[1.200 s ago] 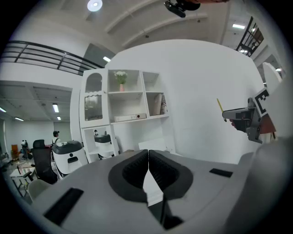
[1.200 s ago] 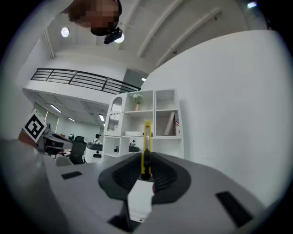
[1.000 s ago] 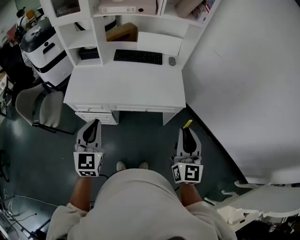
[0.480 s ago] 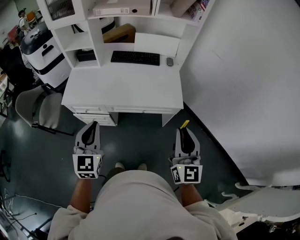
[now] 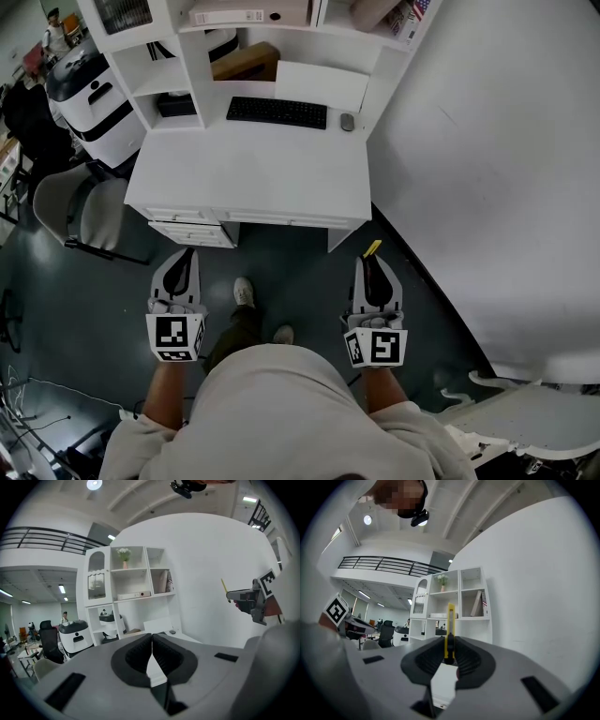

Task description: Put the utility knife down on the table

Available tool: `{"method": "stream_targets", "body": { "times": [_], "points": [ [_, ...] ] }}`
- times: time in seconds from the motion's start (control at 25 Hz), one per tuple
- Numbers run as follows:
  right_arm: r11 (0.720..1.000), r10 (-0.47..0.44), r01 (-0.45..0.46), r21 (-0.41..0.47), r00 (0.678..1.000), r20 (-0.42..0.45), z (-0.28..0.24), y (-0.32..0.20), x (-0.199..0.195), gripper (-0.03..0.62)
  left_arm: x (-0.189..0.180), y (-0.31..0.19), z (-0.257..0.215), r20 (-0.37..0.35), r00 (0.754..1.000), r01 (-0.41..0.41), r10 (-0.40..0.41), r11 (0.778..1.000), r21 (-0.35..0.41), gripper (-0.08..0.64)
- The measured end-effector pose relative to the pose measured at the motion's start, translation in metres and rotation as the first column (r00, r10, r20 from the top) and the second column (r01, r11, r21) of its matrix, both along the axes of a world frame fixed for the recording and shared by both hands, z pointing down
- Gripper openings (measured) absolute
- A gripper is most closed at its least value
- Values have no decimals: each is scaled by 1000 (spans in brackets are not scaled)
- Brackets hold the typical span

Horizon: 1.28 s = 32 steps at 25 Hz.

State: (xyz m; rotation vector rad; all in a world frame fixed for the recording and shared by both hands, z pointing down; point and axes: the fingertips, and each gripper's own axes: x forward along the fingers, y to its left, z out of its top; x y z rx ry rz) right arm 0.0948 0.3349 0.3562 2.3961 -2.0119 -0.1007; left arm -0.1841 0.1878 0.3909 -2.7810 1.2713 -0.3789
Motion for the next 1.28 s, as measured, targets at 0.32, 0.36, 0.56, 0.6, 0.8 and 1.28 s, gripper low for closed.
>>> {"method": "stream_targets", "body": {
  "times": [0.32,0.36,0.56,0.6,0.8,1.28],
  "points": [
    [1000,4,-5,-24,1000,-14,9,-42,5,67,16,-44,15,-22,1000,-20,20,1000,-16,6],
    [1000,7,-8,-26,1000,-17,10,-49,7,67,19,-52,16,-25,999,-24,23,1000,-16,6],
    [999,25,-26,-29,999,-30,9,-90,17,67,33,-98,19,-36,999,-41,40,999,-21,6],
    [999,28,-29,-30,999,-31,8,-99,20,67,36,-108,18,-38,998,-45,44,999,-21,6],
    [998,44,-45,-38,998,-42,7,-147,30,67,52,-158,20,-50,997,-68,67,997,-29,6],
    [989,91,-102,-105,990,-104,12,-260,51,67,85,-272,24,-65,985,-164,160,985,-57,6]
  ]
}}
